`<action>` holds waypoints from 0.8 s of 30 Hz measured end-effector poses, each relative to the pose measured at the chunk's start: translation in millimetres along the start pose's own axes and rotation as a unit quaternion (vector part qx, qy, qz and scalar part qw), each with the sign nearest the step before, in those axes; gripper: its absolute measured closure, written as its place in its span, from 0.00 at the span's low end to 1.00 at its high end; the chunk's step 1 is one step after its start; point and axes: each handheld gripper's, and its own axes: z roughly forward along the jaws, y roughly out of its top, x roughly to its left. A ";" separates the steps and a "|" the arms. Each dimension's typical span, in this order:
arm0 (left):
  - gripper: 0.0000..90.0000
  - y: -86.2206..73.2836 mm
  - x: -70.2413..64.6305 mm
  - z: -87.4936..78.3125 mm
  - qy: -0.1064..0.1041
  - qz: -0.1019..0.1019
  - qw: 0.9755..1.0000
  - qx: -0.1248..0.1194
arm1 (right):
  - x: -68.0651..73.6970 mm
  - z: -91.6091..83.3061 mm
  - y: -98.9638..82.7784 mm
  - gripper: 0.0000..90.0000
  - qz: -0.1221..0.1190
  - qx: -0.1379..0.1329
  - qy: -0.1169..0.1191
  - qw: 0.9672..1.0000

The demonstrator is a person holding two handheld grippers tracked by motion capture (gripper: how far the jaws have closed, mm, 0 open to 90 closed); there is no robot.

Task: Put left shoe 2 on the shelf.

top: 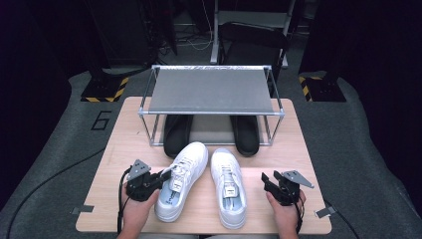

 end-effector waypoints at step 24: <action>0.92 39.3 -0.8 -25.5 -0.014 0.011 1.000 -0.008 | -1.9 -1.4 0.6 0.52 0.001 -0.004 0.000 1.000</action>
